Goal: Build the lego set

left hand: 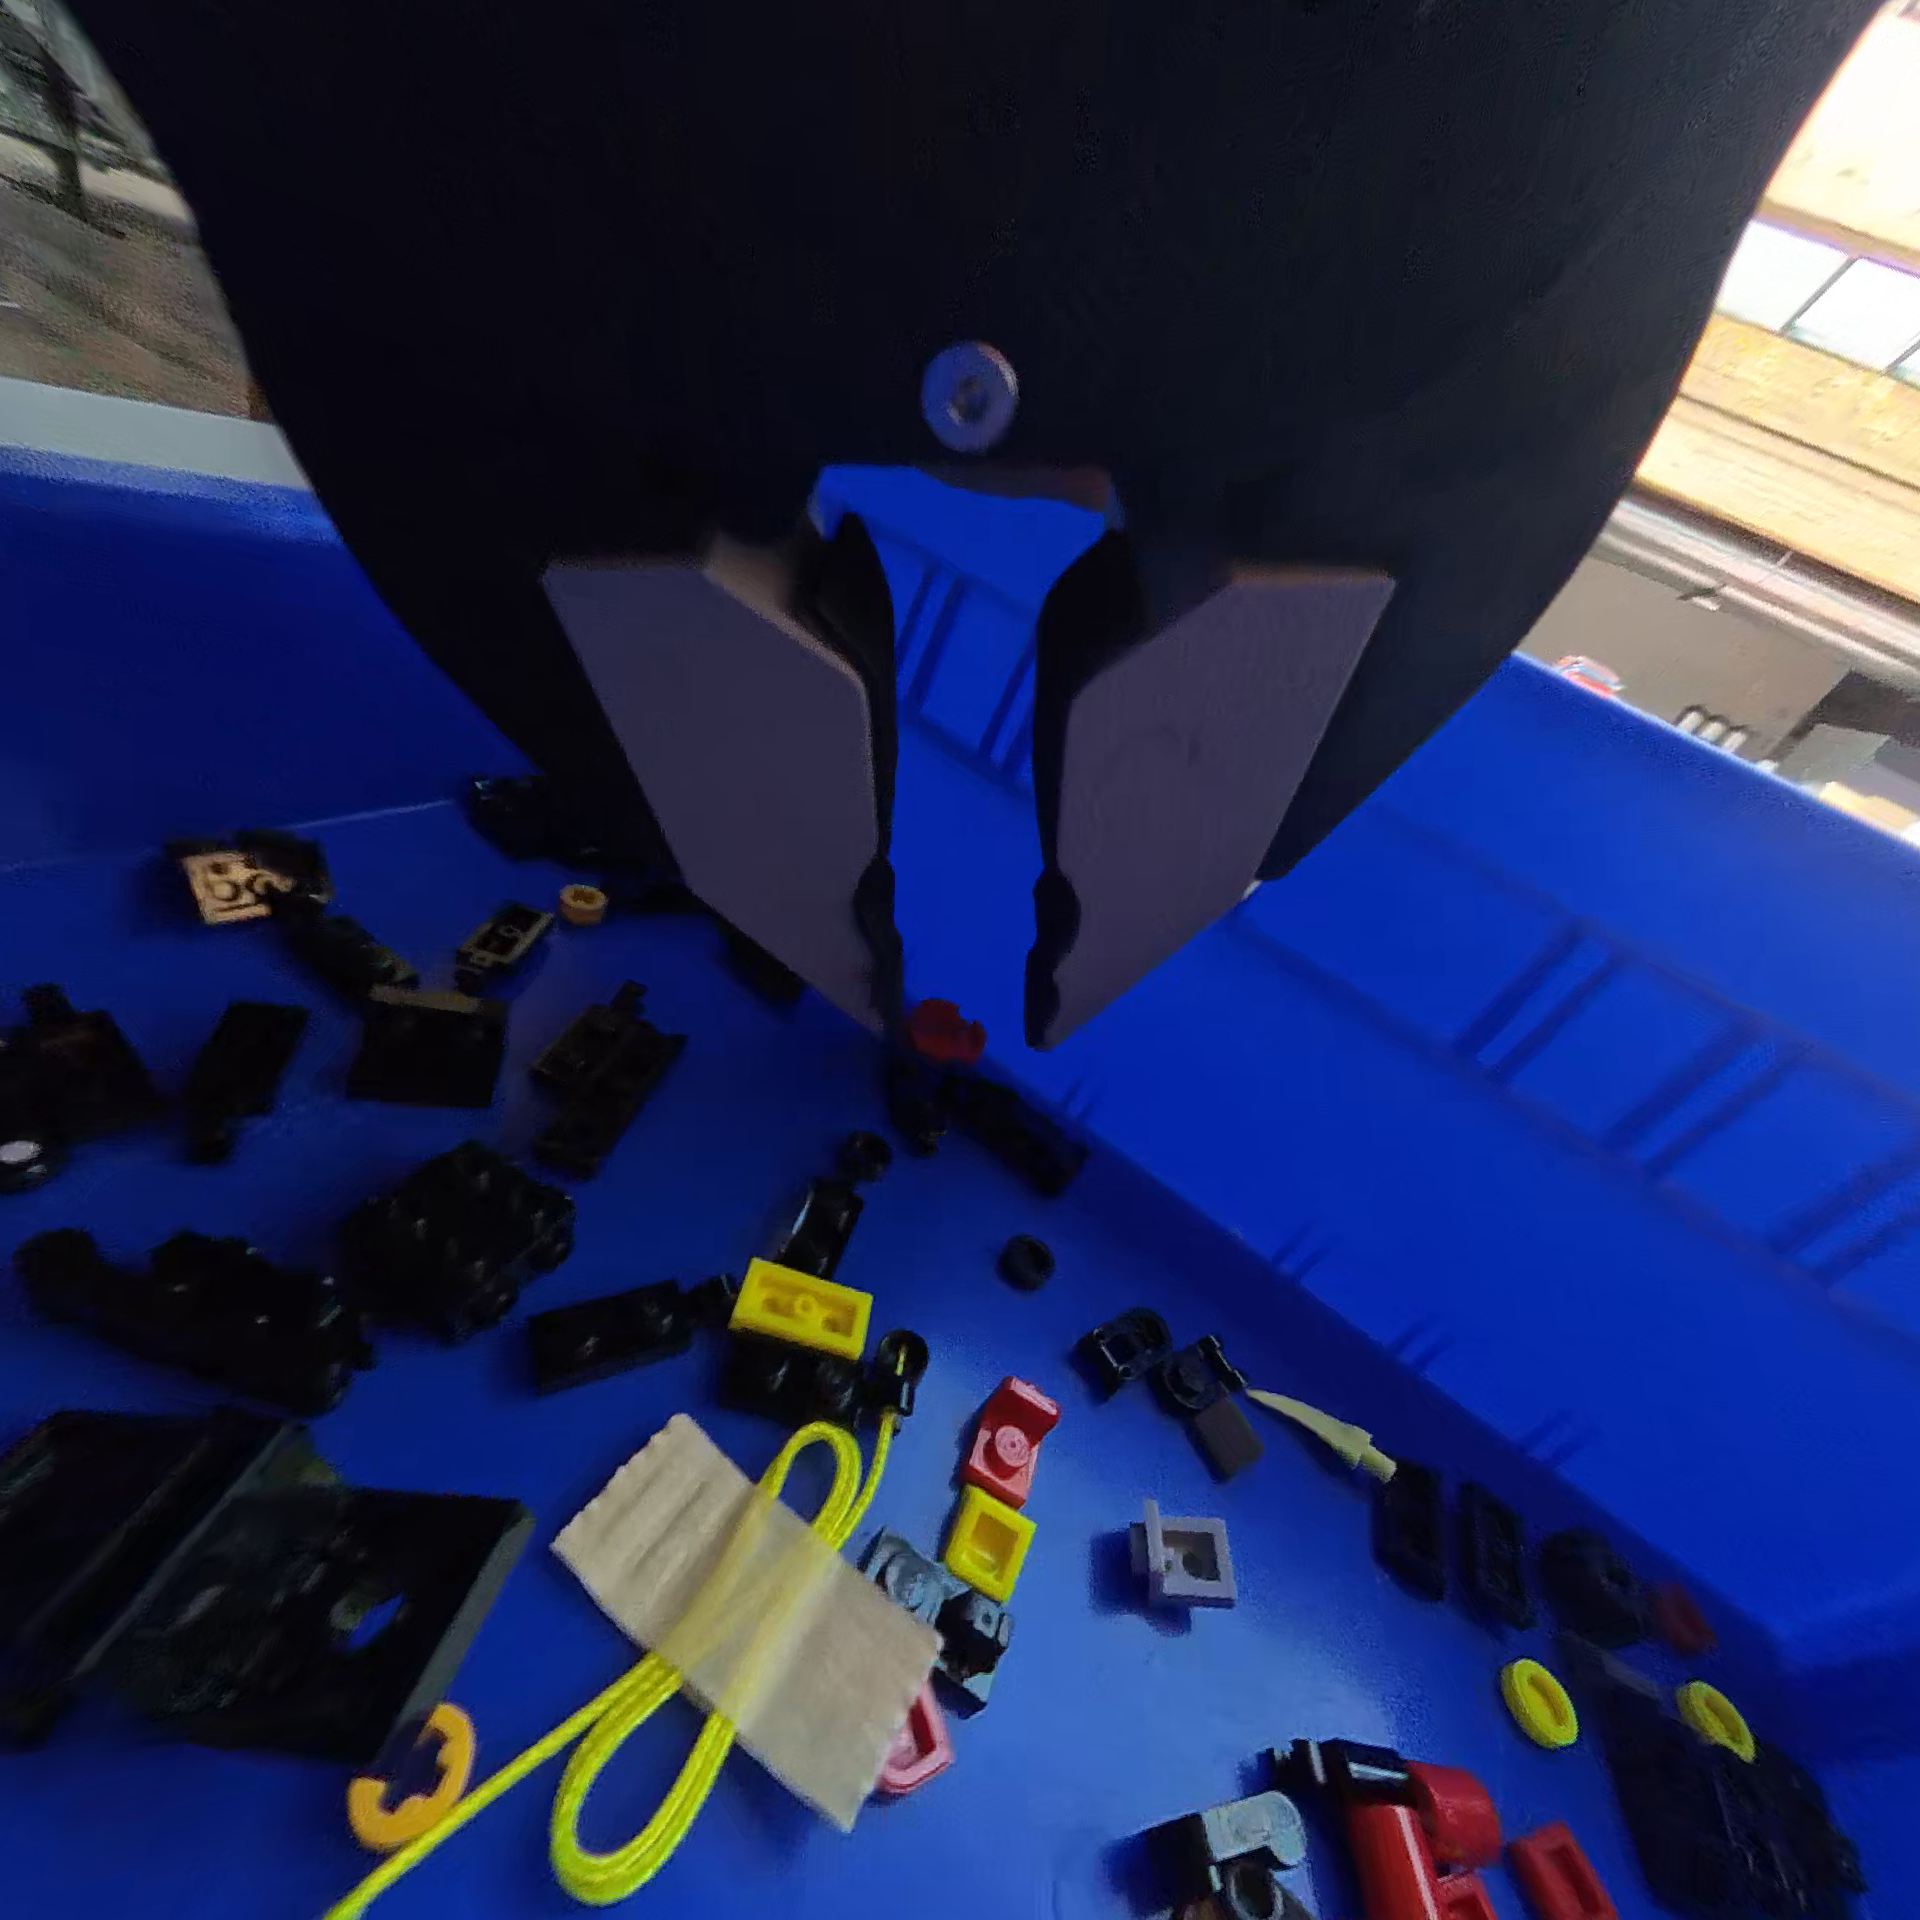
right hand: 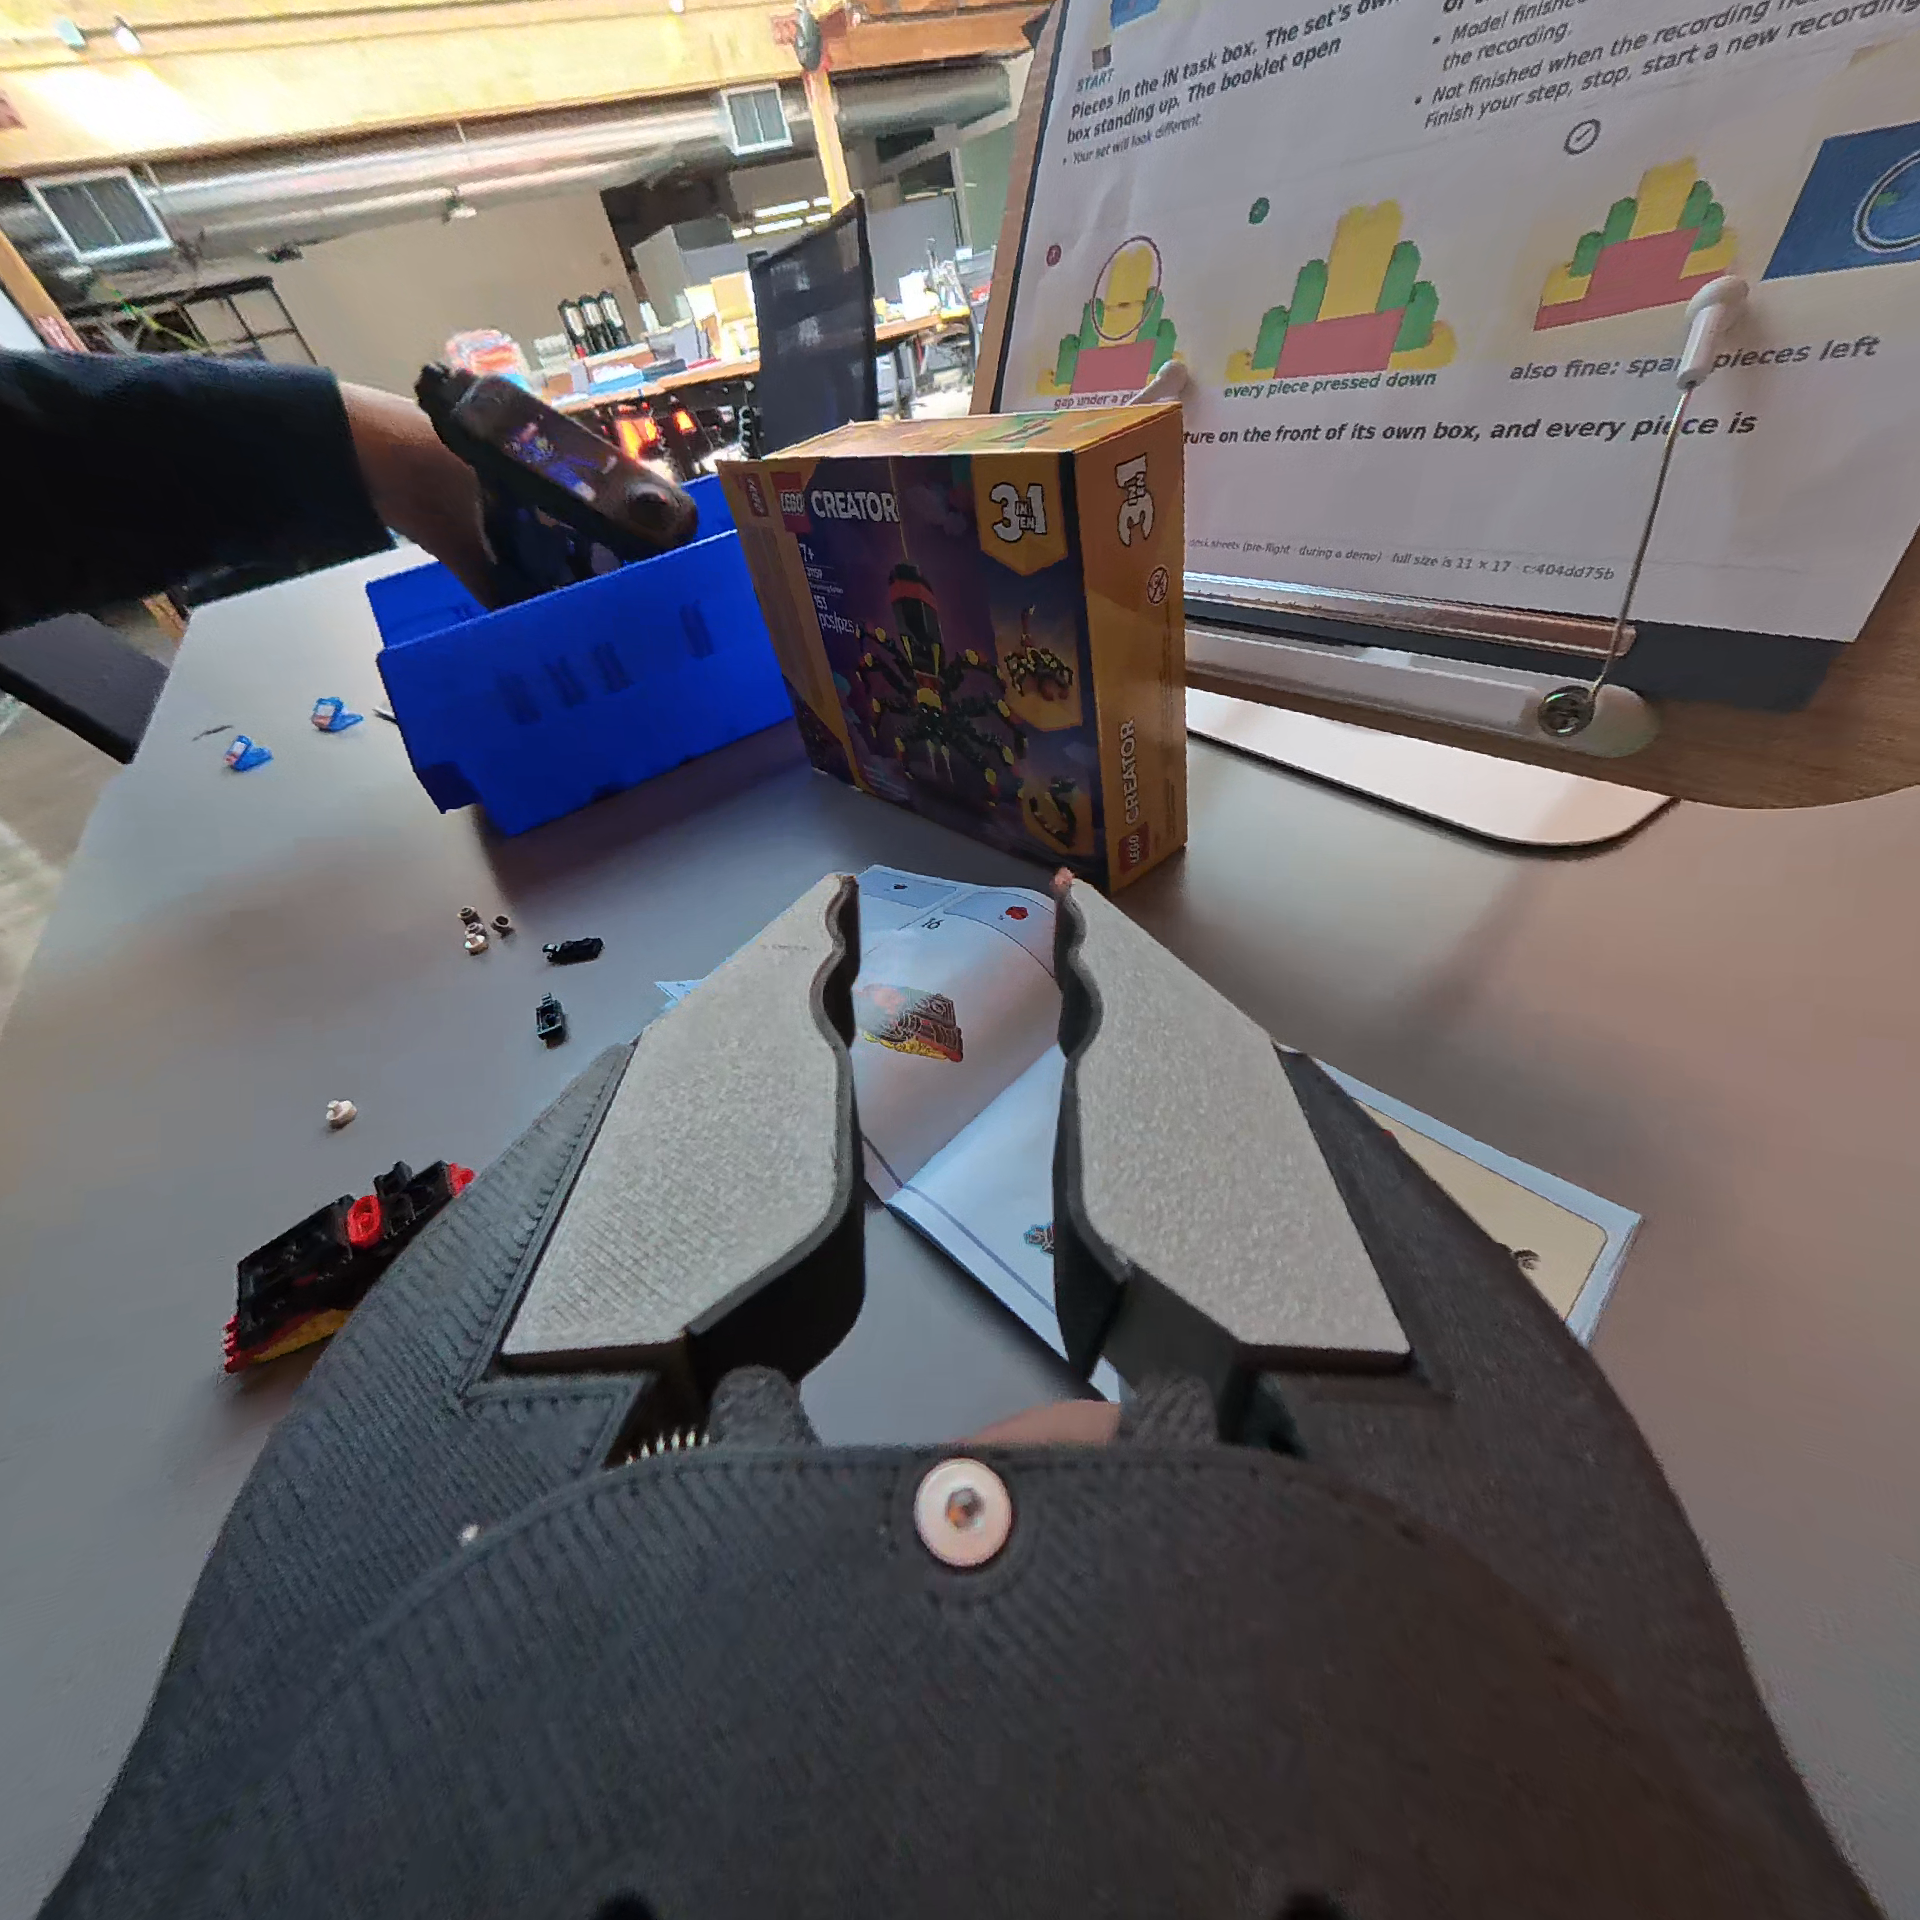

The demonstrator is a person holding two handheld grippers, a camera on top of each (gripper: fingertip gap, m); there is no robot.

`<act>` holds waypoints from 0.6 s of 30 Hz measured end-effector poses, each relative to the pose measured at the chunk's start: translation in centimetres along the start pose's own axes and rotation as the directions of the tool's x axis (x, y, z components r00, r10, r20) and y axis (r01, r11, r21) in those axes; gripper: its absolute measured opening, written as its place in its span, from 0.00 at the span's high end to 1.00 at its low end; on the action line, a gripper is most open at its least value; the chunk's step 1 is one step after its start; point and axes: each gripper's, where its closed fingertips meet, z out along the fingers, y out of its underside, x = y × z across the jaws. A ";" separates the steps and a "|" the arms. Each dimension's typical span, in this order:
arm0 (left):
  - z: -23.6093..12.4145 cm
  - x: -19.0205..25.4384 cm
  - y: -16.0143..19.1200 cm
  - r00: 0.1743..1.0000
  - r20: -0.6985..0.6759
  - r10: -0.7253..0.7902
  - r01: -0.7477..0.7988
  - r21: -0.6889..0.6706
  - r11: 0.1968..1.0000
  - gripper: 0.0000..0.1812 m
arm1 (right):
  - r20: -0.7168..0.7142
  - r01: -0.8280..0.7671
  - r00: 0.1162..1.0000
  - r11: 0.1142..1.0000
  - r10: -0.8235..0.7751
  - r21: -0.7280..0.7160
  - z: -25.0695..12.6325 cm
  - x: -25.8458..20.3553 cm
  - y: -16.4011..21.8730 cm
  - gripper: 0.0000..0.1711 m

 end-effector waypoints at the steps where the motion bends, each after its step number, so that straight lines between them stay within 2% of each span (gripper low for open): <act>1: 0.1 -0.1 0.0 1.000 0.019 0.008 -0.008 -0.006 1.000 0.90 | 0.006 -0.010 1.000 1.000 0.010 0.006 -0.1 0.0 -0.1 0.80; 7: 0.4 0.1 0.2 1.000 0.012 -0.009 0.010 -0.033 0.999 0.98 | 0.046 -0.037 0.998 0.999 0.036 0.014 -0.2 -0.5 -0.2 0.80; 9: 0.2 0.6 0.5 0.996 -0.054 -0.072 0.071 -0.035 0.997 1.00 | 0.056 -0.030 0.998 0.999 0.030 0.010 -0.2 -0.8 -0.1 0.80; 10: 0.0 1.0 0.6 0.990 -0.096 -0.100 0.098 -0.029 0.995 1.00 | 0.061 -0.027 0.998 1.000 0.026 0.008 -0.2 -0.9 0.0 0.80; 18: -3.1 0.5 2.2 0.972 -0.142 -0.186 0.196 0.066 0.978 1.00 | 0.094 -0.021 0.995 1.000 0.021 -0.004 -0.1 -1.7 0.1 0.81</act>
